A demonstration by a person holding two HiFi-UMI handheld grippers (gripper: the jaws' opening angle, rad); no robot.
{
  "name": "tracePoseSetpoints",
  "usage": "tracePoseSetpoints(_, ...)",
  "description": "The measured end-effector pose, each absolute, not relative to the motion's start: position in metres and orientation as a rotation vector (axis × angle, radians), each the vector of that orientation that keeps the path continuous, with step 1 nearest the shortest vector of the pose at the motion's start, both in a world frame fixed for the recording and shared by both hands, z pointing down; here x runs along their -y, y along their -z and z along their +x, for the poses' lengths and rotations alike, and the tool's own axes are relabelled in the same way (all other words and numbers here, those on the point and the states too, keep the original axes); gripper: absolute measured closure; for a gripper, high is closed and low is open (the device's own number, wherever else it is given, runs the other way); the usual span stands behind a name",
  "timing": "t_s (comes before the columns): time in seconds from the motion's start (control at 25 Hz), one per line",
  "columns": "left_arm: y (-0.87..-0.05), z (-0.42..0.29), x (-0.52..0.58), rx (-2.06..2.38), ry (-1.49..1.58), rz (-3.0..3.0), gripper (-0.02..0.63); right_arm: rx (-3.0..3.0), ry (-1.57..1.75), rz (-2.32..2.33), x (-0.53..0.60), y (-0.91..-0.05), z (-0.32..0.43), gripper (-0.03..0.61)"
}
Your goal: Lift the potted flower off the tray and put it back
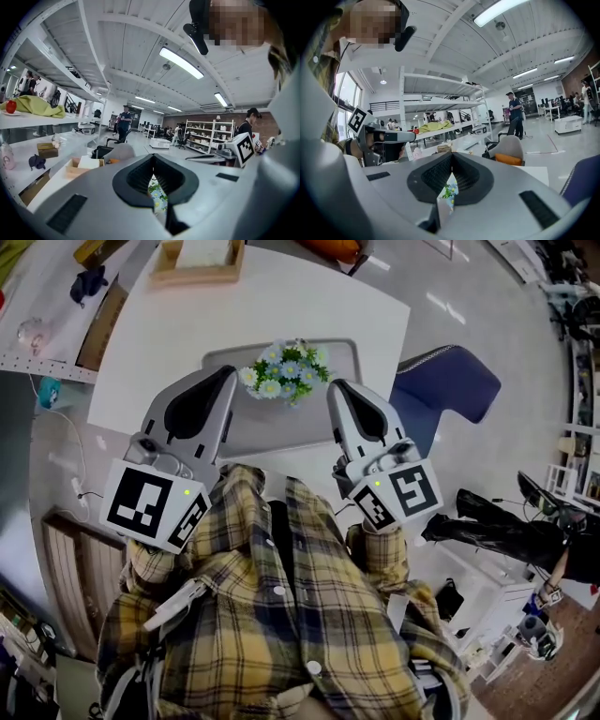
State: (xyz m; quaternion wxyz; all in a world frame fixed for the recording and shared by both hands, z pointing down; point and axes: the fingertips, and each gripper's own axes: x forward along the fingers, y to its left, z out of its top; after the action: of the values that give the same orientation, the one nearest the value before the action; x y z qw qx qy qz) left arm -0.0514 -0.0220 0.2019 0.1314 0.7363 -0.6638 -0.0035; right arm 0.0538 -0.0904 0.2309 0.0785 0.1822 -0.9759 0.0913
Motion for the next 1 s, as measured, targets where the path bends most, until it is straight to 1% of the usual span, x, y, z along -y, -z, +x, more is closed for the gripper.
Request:
tracePoseSetpoints(0.44,-0.202,-0.086,0.046,1.768,-0.027,2.278,0.606,2.900,-0.263,0.708,0.102,-0.226,0.013,0.580)
tracePoseSetpoints(1.0,-0.211,-0.076,0.059,1.731,-0.043,2.276,0.606,2.871,-0.279,0.703,0.114,-0.229,0.022,0.580)
